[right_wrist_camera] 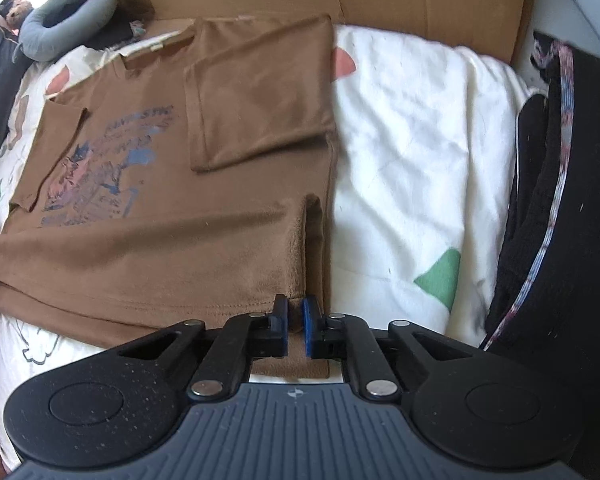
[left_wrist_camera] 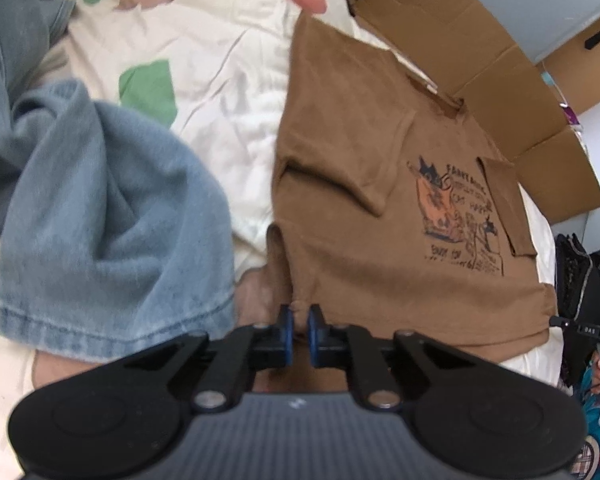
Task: Fold clothes
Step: 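Lift the hem with both tools and fold it toward the collar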
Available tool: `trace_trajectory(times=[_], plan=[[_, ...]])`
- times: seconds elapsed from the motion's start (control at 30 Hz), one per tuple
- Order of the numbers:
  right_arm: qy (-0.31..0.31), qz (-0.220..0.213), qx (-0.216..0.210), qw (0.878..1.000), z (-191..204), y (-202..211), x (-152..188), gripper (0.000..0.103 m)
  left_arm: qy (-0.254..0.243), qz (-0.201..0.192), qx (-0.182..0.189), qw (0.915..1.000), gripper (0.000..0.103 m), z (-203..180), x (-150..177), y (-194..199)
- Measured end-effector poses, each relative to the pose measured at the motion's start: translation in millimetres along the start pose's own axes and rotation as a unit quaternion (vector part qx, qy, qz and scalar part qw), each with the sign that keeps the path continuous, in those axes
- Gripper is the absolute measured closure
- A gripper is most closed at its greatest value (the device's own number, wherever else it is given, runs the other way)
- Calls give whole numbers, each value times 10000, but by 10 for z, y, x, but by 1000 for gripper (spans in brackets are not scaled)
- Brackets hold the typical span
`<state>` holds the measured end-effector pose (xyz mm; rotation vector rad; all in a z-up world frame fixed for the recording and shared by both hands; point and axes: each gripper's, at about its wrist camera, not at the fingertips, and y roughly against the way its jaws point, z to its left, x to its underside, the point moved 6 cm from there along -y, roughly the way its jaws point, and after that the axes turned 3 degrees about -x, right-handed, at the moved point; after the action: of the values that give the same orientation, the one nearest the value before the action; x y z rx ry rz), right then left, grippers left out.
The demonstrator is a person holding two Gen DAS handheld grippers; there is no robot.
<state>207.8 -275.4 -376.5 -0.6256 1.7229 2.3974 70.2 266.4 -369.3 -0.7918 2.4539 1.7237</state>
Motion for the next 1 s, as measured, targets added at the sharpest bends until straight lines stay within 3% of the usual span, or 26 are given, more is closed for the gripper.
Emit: trace_trajectory(times=[0.43,0.67,1.0], plan=[[-290,-880,-46,9957,15,166,-570,98,40,-584,62,9983,96,-145,-447,26],[-275,-1171,71,9927,-6,103,-893,98,31,-894,73,9960,97,-208,-823,-32],[-262,-1340,278,9902,-31,-93,-1195,98,22,-1084,-81,9941,97,-196,-1081,-207]])
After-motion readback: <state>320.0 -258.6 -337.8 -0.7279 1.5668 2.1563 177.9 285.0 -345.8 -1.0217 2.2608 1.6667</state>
